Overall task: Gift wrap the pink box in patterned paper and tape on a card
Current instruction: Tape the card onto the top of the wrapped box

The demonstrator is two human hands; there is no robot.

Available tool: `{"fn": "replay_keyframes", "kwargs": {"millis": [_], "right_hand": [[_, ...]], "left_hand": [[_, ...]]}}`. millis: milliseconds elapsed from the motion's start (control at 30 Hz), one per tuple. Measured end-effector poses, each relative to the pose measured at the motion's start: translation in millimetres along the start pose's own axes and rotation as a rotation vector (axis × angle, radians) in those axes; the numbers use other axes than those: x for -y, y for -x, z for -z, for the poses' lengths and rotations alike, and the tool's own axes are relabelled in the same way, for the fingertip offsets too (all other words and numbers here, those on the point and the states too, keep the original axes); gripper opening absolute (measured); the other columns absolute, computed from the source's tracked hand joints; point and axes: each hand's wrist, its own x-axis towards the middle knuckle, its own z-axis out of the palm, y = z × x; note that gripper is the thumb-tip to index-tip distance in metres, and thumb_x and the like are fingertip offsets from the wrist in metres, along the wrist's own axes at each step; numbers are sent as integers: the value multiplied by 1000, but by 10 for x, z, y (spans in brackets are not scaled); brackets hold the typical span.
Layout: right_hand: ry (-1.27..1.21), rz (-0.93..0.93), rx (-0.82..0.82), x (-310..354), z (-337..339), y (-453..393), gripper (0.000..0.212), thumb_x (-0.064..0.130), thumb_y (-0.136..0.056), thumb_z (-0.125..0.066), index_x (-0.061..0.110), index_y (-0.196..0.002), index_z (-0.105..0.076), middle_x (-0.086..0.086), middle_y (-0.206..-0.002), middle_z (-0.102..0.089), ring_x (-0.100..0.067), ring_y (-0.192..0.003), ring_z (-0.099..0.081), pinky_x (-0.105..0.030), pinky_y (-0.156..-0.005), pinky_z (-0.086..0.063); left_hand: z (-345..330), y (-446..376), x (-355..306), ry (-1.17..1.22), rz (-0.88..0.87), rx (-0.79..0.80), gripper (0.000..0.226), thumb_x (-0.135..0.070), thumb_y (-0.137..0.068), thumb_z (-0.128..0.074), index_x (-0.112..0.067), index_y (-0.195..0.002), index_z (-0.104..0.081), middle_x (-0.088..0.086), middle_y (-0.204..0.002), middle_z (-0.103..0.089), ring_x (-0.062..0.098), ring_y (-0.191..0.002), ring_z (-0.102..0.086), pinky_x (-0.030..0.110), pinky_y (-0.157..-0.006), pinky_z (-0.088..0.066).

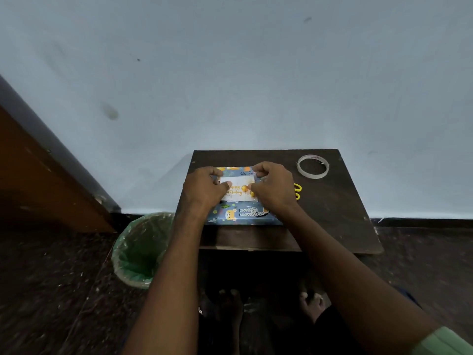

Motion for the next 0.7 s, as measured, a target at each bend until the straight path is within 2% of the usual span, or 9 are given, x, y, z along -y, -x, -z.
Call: {"fn": "replay_keyframes", "kwargs": {"millis": [100,167,300,367,500,633,700], "right_hand": [[-29,-1,-37,-31,39,-31,38,3,-75,-84,13,-111,-78,2,-105,-76,-13,-96,-69,-33,-89,-56],[-31,-12,-53,-40,62,-55,36,0,-73,-81,13,-106,-79,3,-101,-76,-13,-92,-70,-37,-87,-59],[30,4,-23,-40,83,-73,32,-2,-71,-77,13,-99,-80,4,-93,-74,-12,-87,-69,-37,-86,-59],[26,-2,-17,-46,90,-77,33,-2,-71,-79,13,-100,-80,3,-94,-75,-12,-86,-69,-35,-84,-59],[45,-18,11,-46,108,-83,34,-1,-73,-81,15,-103,-80,7,-93,-72,-9,-87,-67,-29,-79,-58],[43,-20,4,-55,144,-93,35,0,-72,-82,16,-103,-79,8,-91,-71,-9,-89,-67,-33,-82,-59],[40,-28,4,-63,154,-97,35,1,-73,-83,17,-104,-79,10,-92,-70,-8,-90,-67,-34,-83,-59]], "left_hand": [[-10,-62,11,-14,-40,10,30,-32,-84,-90,-21,-109,-78,-1,-89,-75,14,-80,-71,23,-68,-47],[-31,-81,10,-23,-78,-2,28,-31,-84,-91,-22,-108,-78,-3,-83,-73,10,-76,-68,21,-66,-48],[-78,-108,-9,-1,-133,31,27,-26,-82,-93,-19,-105,-81,-7,-77,-71,8,-72,-66,29,-74,-58],[-93,-120,-18,0,-152,46,26,-25,-82,-92,-19,-105,-81,-6,-77,-71,7,-69,-65,28,-72,-58],[-103,-133,-9,-15,-198,36,26,-25,-86,-90,-21,-110,-81,-7,-80,-71,7,-72,-65,23,-67,-52],[-106,-168,25,-9,-210,60,23,-15,-94,-81,-23,-116,-81,-11,-89,-72,8,-80,-67,30,-78,-59],[-103,-174,37,-10,-213,78,25,-12,-96,-78,-24,-118,-81,-11,-92,-72,6,-81,-66,21,-73,-54]]}}
